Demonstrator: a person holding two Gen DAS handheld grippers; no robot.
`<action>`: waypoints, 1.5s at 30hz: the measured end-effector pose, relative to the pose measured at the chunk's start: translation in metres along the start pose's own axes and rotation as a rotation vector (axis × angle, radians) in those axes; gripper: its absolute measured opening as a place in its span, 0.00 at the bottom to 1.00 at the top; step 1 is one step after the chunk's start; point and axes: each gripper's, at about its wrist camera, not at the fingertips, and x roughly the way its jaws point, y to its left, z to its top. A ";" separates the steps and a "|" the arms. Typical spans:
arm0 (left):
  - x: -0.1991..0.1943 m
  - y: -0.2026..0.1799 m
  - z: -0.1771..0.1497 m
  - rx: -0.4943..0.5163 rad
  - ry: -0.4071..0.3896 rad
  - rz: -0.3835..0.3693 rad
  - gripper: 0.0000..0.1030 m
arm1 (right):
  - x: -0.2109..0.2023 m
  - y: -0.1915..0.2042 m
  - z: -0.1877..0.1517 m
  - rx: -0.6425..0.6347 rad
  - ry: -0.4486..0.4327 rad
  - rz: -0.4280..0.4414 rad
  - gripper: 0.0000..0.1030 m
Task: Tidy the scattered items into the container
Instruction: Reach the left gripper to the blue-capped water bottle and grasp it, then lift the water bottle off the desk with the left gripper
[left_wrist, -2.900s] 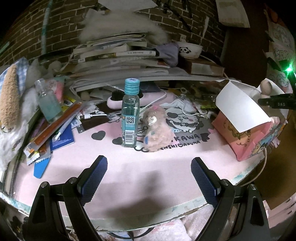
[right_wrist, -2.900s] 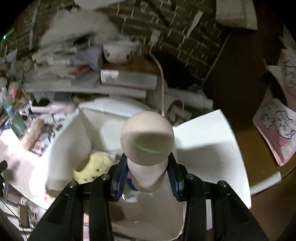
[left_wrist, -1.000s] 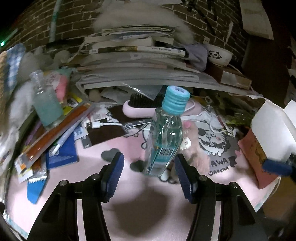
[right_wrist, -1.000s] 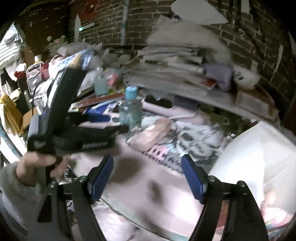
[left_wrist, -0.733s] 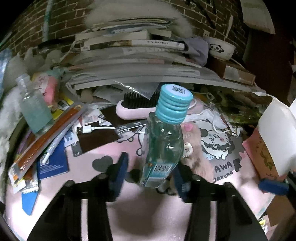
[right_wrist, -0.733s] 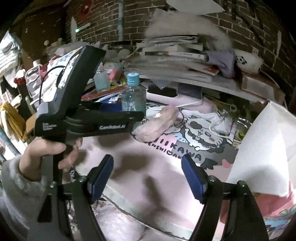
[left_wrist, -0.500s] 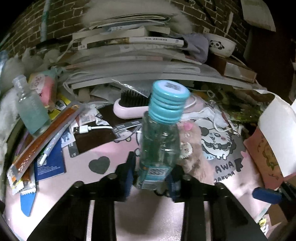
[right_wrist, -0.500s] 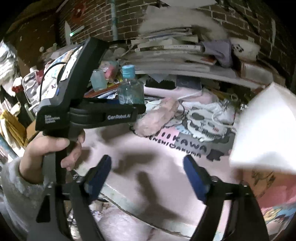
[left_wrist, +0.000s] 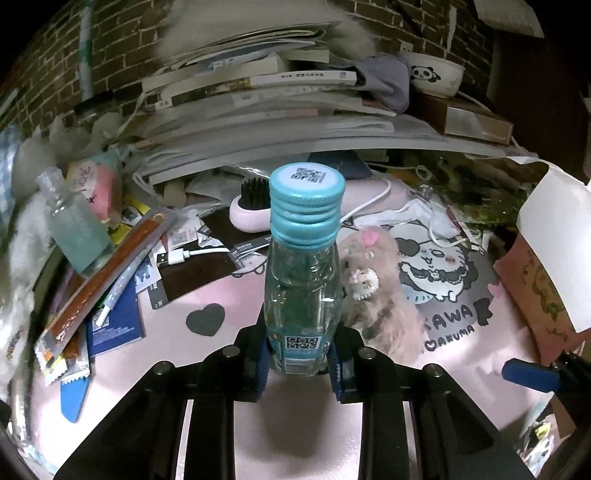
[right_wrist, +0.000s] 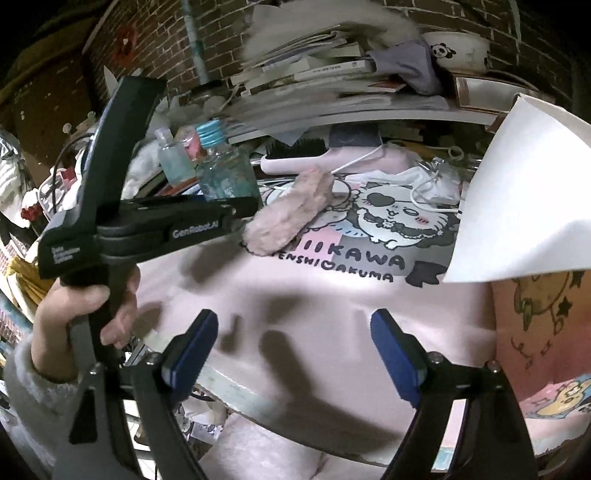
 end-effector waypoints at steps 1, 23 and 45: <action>-0.001 0.000 0.000 0.000 0.000 -0.005 0.20 | 0.001 -0.001 0.000 0.006 0.001 0.002 0.80; -0.015 -0.006 0.006 0.017 -0.027 0.001 0.20 | 0.002 -0.012 -0.006 0.057 -0.014 -0.009 0.81; -0.008 -0.003 -0.049 -0.031 -0.146 0.006 0.20 | 0.005 -0.014 -0.007 0.065 0.001 0.014 0.81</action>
